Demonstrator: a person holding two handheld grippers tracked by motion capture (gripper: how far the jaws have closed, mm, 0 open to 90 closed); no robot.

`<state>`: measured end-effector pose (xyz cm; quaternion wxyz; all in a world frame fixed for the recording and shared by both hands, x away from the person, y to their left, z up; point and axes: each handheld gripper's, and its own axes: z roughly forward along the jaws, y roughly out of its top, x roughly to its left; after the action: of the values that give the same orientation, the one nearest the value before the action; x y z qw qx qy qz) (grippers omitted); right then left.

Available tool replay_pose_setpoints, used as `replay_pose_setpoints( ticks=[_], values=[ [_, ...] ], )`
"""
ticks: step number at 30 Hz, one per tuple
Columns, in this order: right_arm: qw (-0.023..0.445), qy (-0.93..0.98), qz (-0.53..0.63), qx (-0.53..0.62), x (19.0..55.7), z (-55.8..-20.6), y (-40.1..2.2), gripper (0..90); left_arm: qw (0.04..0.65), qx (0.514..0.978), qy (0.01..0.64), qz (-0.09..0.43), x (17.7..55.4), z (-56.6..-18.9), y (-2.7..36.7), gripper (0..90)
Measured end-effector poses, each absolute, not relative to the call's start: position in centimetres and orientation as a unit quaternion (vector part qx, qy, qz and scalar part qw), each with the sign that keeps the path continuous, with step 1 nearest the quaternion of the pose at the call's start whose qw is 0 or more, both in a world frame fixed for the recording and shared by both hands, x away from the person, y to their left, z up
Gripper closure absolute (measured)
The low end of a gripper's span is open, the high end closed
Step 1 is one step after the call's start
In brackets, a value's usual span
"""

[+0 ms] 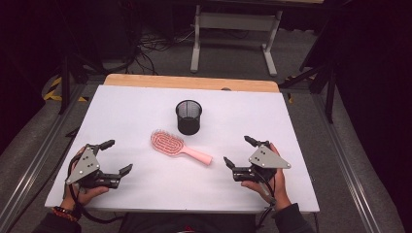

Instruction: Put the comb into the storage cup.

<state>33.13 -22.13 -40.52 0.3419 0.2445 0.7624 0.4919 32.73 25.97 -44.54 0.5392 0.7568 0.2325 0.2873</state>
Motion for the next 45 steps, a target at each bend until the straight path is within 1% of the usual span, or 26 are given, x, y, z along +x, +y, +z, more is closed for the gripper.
replay_pose_setpoints(
  ticks=[5, 10, 12, 14, 15, 17, 18, 19, 23, 25, 32, 34, 35, 36, 39, 40, 42, 45],
  values=[
    [0.335, 0.770, 0.483, 0.248, 33.6, -40.6, -22.1, 9.0, 0.547, 0.749, 0.237, 0.289, 32.6, -44.5, 26.5, 6.8],
    [0.326, 0.791, 0.449, 0.257, 34.4, -40.7, -21.4, 8.6, 0.545, 0.756, 0.229, 0.281, 32.8, -44.6, 26.4, 6.1],
    [0.309, 0.810, 0.431, 0.252, 35.1, -40.8, -20.6, 11.0, 0.545, 0.757, 0.228, 0.279, 32.8, -44.7, 26.4, 6.1],
    [0.303, 0.814, 0.428, 0.252, 35.3, -40.8, -20.3, 11.9, 0.544, 0.756, 0.229, 0.283, 32.8, -44.8, 26.4, 6.3],
    [0.285, 0.824, 0.422, 0.248, 35.9, -40.7, -19.6, 11.8, 0.543, 0.756, 0.230, 0.284, 32.8, -44.8, 26.4, 6.4],
    [0.279, 0.828, 0.420, 0.244, 36.1, -40.6, -19.3, 11.8, 0.542, 0.757, 0.230, 0.282, 32.8, -44.8, 26.4, 6.4],
    [0.262, 0.841, 0.415, 0.228, 36.7, -40.3, -18.2, 11.7, 0.541, 0.757, 0.231, 0.284, 32.8, -44.8, 26.4, 6.4],
    [0.256, 0.847, 0.410, 0.222, 37.1, -40.2, -17.7, 11.4, 0.541, 0.756, 0.232, 0.285, 32.7, -44.9, 26.4, 6.3],
    [0.255, 0.852, 0.408, 0.208, 38.1, -40.3, -16.2, 11.5, 0.538, 0.757, 0.240, 0.281, 32.6, -45.0, 26.6, 5.7],
    [0.235, 0.859, 0.408, 0.203, 39.0, -40.6, -14.8, 11.3, 0.532, 0.761, 0.242, 0.280, 32.6, -45.0, 26.7, 4.7],
    [0.215, 0.877, 0.388, 0.187, 40.3, -40.7, -12.5, 11.0, 0.531, 0.760, 0.246, 0.282, 32.3, -45.1, 26.9, 4.7],
    [0.197, 0.886, 0.378, 0.186, 40.9, -40.7, -11.9, 10.8, 0.532, 0.758, 0.247, 0.285, 32.2, -45.1, 26.9, 4.6],
    [0.196, 0.889, 0.372, 0.184, 41.1, -40.6, -11.5, 10.7, 0.531, 0.758, 0.248, 0.285, 32.2, -45.1, 26.9, 4.7],
    [0.180, 0.901, 0.353, 0.178, 41.7, -40.6, -10.8, 10.6, 0.530, 0.759, 0.248, 0.286, 32.2, -45.2, 26.9, 5.2],
    [0.175, 0.907, 0.340, 0.176, 42.1, -40.4, -10.0, 10.6, 0.528, 0.762, 0.245, 0.285, 32.2, -45.2, 26.7, 5.2],
    [0.167, 0.912, 0.333, 0.174, 42.3, -40.4, -9.7, 11.0, 0.527, 0.762, 0.243, 0.287, 32.1, -45.2, 26.6, 5.2],
    [0.168, 0.920, 0.314, 0.162, 42.7, -40.4, -8.9, 13.4, 0.529, 0.763, 0.242, 0.284, 32.1, -45.2, 26.6, 5.2],
    [0.156, 0.931, 0.294, 0.149, 43.1, -40.7, -7.9, 17.3, 0.529, 0.763, 0.242, 0.283, 32.2, -45.3, 26.6, 5.3]
  ],
)
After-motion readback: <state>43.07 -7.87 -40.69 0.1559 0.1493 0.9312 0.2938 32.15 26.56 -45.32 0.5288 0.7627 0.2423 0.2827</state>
